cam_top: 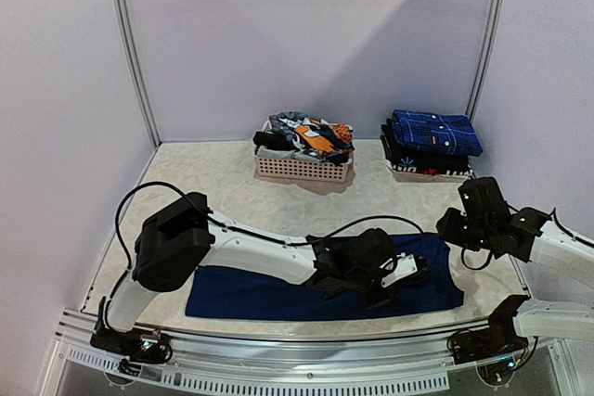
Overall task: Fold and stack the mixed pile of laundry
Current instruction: Adjust the 1/3-folded T-shirt at the center of the board.
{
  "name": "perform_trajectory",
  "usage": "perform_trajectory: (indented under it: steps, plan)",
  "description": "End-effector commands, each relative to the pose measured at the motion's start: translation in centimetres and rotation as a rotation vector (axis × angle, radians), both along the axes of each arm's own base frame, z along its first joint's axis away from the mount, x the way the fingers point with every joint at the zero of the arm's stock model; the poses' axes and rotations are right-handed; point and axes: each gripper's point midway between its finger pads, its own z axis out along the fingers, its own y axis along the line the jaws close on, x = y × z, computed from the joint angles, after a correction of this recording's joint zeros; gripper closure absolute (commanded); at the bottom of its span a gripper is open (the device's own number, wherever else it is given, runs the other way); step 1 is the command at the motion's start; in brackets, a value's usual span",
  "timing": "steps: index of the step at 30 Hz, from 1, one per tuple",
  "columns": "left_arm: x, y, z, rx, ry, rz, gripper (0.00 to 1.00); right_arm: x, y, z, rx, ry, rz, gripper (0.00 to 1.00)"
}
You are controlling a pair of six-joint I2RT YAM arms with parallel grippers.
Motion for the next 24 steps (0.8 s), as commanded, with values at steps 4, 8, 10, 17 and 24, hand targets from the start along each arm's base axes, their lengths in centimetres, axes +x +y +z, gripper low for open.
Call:
perform_trajectory:
  steps: [4, 8, 10, 17, 24]
  plan:
    - [1.5, -0.9, -0.4, 0.003, -0.09, 0.054, 0.83, 0.1, 0.4, -1.1, 0.006, 0.002, 0.03, 0.65]
    - [2.0, -1.2, -0.9, 0.018, -0.11, 0.072, 0.85, 0.0, 0.7, -1.7, 0.011, 0.017, 0.039, 0.66]
    - [2.2, -1.2, -1.1, 0.023, -0.123, 0.082, 0.85, 0.0, 0.9, -1.8, 0.016, 0.019, 0.046, 0.66]
    - [2.4, -1.1, -1.0, 0.018, -0.142, 0.096, 1.0, 0.0, 0.8, -2.3, 0.012, 0.026, 0.046, 0.66]
    - [-0.1, -1.0, 1.1, 0.002, -0.129, 0.024, 1.0, 0.3, 0.2, -1.8, -0.01, 0.016, 0.027, 0.66]
